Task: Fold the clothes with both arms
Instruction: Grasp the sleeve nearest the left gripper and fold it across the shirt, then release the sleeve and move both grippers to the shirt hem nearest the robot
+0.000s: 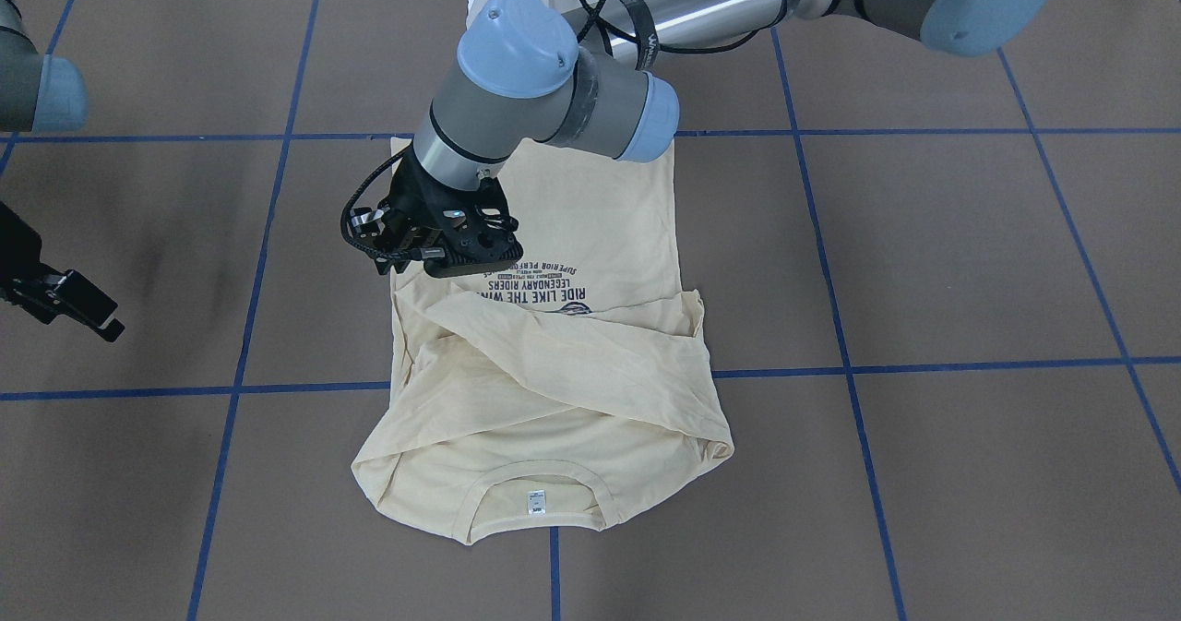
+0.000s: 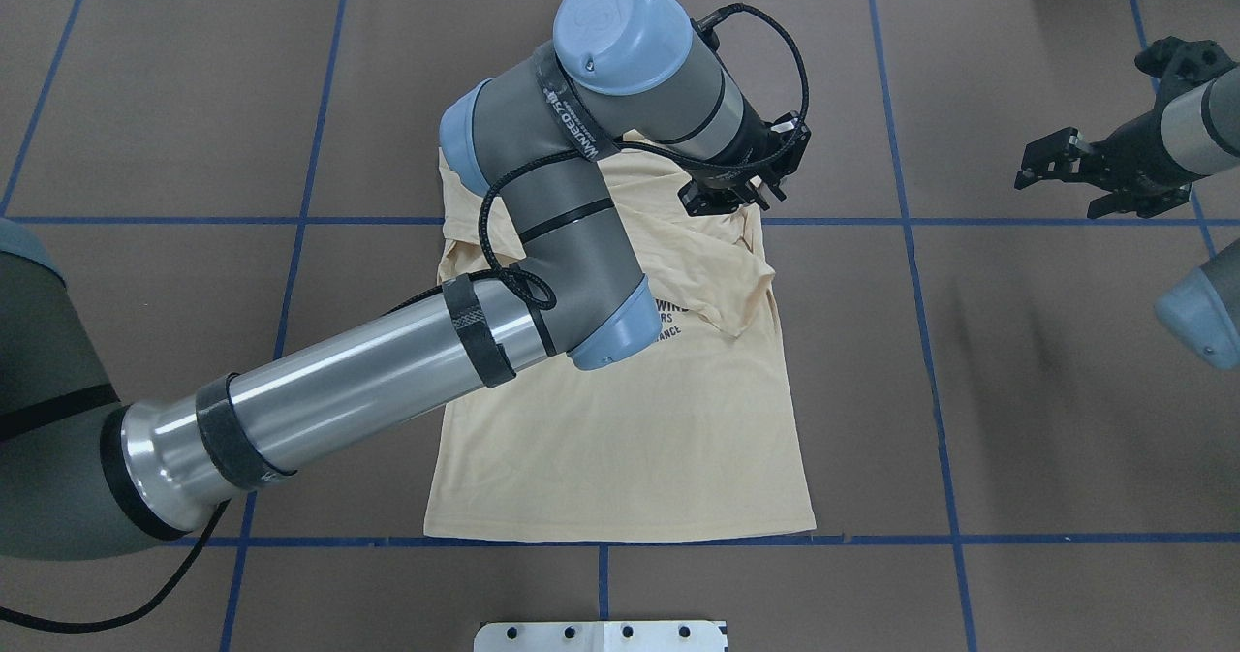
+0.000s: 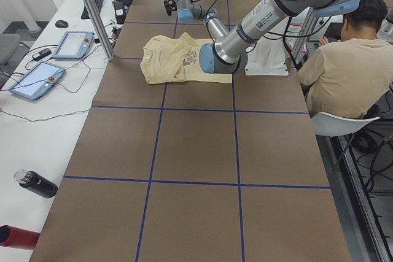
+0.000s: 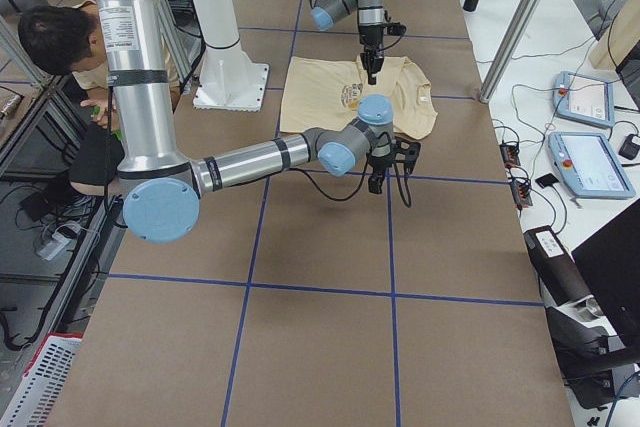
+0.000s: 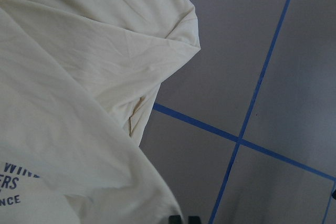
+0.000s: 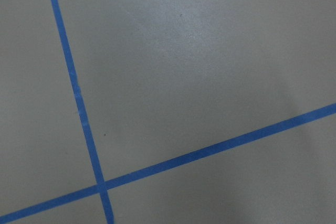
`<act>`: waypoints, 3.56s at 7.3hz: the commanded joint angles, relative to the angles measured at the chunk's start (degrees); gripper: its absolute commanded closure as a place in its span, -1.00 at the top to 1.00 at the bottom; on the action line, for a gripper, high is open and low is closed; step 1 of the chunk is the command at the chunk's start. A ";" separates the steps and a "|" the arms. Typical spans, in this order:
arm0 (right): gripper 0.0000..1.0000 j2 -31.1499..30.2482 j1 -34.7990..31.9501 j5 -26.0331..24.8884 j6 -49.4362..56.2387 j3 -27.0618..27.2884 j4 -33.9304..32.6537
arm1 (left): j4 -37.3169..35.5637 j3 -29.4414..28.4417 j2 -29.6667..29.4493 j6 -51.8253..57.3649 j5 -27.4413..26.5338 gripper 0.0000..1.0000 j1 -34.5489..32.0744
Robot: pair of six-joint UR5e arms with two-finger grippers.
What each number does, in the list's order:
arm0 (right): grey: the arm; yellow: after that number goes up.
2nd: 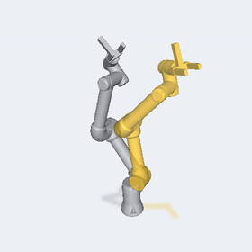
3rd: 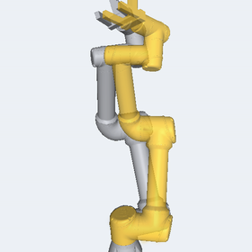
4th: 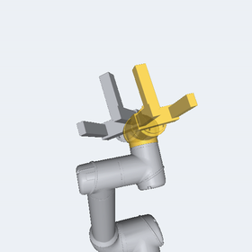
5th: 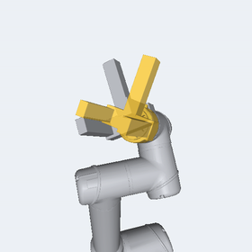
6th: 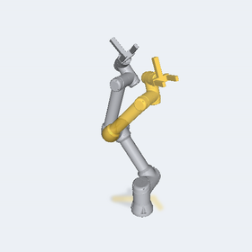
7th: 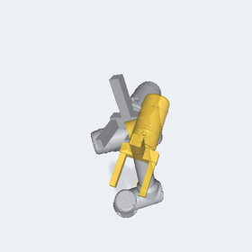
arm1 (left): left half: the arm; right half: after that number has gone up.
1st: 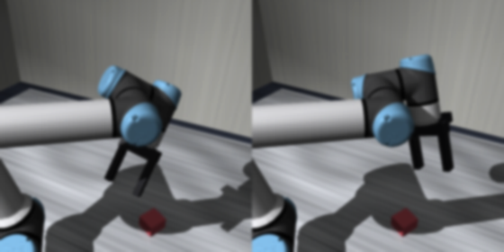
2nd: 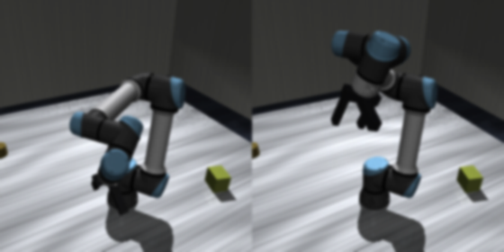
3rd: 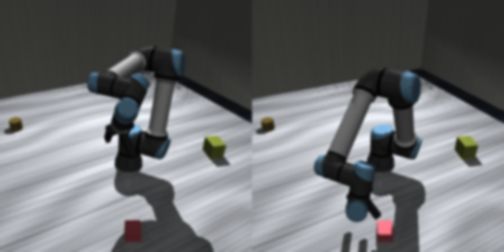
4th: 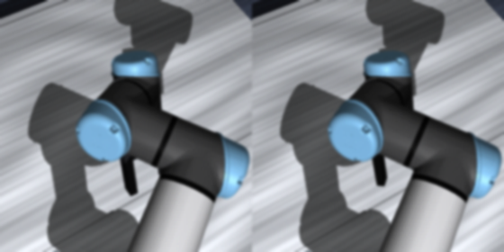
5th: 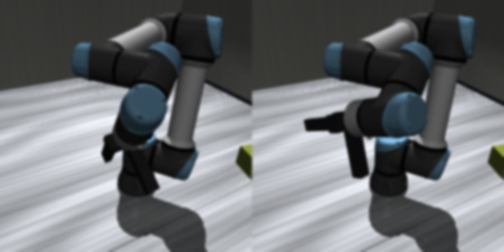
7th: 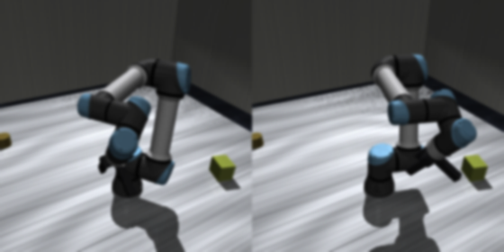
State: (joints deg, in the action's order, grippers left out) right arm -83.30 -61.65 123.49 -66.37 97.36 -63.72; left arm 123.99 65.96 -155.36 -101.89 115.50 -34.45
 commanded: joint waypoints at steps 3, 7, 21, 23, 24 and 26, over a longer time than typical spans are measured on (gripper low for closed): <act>0.99 1.56 6.67 -0.35 -8.01 2.81 1.74 | 0.12 9.73 5.46 0.73 -0.19 0.91 -0.09; 1.00 0.25 29.09 -16.67 -40.53 14.23 2.29 | -7.59 31.99 24.71 14.30 -0.36 0.90 -1.75; -1.00 -3.80 58.23 -44.65 -60.28 21.64 -9.84 | -7.71 35.73 30.29 15.76 -0.45 0.90 -3.52; -1.00 -3.89 58.05 -44.65 -60.37 22.43 -9.75 | -7.88 34.95 30.99 14.97 -0.88 0.90 -2.82; -1.00 -4.06 57.79 -44.47 -60.28 23.30 -9.75 | -8.49 37.03 34.65 13.40 -1.15 0.90 -2.55; -1.00 -4.59 57.61 -44.21 -60.28 24.10 -9.75 | -9.37 45.71 46.05 7.61 -14.33 0.90 9.77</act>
State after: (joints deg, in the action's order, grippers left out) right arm -87.54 -3.87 79.13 -126.66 120.92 -73.48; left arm 115.12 107.06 -115.98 -91.08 109.50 -31.91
